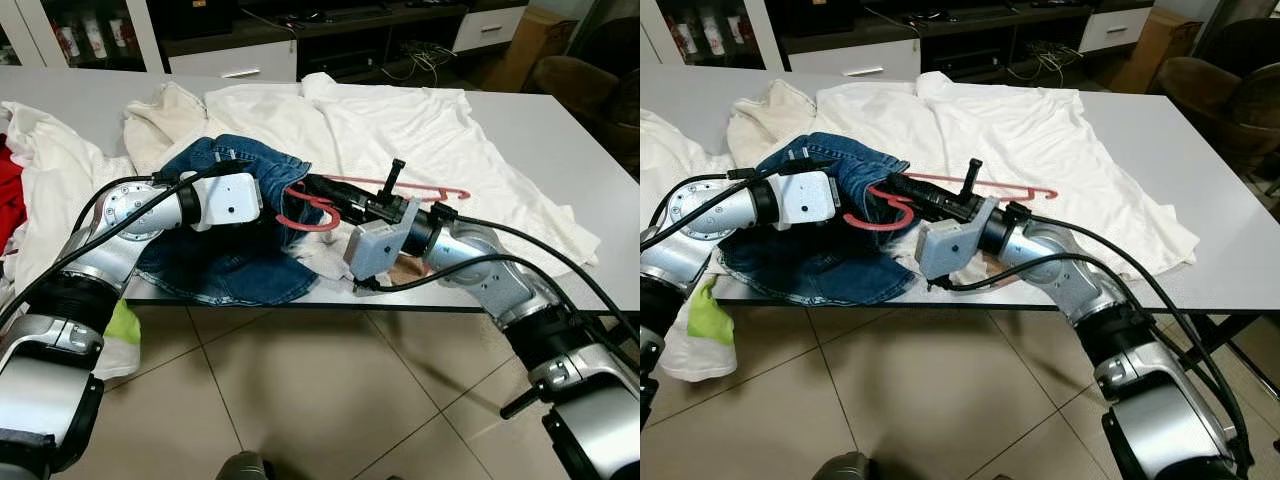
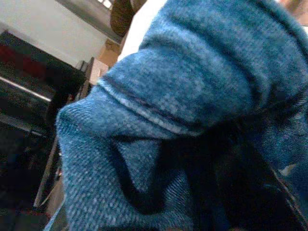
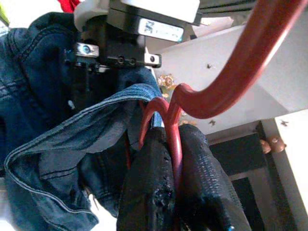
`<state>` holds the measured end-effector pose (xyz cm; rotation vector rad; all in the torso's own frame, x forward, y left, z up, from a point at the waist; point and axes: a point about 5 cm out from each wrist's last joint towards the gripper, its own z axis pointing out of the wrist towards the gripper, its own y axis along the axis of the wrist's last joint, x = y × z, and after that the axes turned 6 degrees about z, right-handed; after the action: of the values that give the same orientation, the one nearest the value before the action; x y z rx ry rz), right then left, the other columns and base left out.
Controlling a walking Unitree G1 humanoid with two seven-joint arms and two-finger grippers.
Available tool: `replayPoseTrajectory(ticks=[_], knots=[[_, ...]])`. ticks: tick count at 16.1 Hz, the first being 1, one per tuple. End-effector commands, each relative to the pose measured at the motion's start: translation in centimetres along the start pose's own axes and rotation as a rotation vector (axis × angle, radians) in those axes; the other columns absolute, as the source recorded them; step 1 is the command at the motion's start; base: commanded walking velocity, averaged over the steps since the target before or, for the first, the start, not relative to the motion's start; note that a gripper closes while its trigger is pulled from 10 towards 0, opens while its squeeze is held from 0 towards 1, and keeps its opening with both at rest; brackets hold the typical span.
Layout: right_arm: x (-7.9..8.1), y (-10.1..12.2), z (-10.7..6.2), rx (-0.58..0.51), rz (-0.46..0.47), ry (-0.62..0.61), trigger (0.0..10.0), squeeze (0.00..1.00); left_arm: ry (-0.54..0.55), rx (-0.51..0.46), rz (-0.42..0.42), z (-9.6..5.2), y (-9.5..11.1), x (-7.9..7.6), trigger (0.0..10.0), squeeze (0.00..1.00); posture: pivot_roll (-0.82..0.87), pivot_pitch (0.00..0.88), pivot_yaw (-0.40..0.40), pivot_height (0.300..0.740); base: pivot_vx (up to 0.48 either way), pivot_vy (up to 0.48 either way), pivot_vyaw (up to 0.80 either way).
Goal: Hang hanger
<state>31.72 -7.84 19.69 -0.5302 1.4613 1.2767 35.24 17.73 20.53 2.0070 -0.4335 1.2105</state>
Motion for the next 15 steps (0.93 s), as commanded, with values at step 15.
replayPoseTrajectory(ticks=[15], knots=[[-1.3, 2.0, 0.0, -0.116, 0.165, -0.050, 10.0, 0.00, 0.077, -0.103, -0.149, 0.0, 0.4, -1.5, 0.0, 0.00, 0.14, 0.000, -0.034, 0.740, 0.000, 0.000, 0.00]])
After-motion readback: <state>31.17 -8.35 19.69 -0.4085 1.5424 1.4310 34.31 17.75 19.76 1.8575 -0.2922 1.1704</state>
